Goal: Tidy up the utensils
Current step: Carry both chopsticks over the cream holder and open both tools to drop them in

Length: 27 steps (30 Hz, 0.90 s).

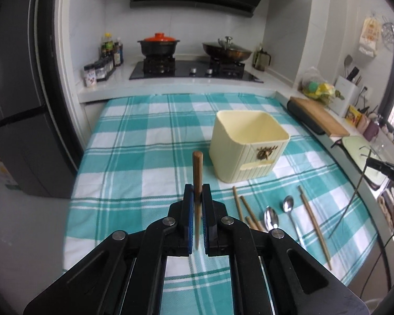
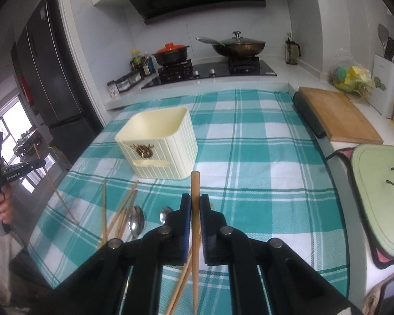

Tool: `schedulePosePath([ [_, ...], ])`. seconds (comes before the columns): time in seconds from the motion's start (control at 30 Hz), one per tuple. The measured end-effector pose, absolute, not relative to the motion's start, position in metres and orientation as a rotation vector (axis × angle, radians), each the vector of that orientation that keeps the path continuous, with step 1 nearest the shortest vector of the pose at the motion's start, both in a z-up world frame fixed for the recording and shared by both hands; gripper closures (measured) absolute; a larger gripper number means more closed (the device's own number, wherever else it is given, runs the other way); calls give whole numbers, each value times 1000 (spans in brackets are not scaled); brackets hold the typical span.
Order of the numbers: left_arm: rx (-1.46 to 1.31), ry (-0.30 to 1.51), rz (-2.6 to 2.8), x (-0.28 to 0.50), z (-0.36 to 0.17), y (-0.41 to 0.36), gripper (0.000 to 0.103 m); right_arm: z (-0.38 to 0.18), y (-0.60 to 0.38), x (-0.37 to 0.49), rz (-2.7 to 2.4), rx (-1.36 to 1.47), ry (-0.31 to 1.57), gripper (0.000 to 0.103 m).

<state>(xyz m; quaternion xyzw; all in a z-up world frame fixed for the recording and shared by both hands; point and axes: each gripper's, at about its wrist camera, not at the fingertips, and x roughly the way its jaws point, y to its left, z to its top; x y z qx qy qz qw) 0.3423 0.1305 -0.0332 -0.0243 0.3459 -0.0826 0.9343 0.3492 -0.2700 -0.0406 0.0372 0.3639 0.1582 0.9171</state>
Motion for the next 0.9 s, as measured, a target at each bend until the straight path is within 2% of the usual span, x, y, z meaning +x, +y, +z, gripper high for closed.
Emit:
schedulePosePath([
  [0.23,-78,595,-193,344,17,119,99,7,-258,338,301,54,547,96],
  [0.43,-119,498,-208,376,72,110,99,57,-250,373,319,148,432,96],
  [0.53,-156,474,-217,401,83,102,99,85,-238,396,336,158,372,96],
  [0.7,-181,488,-201,445,65,83,99,96,-210,439,321,140,314,96],
  [0.9,-228,622,-192,488,9,72,99,41,-191,494,296,182,456,96],
])
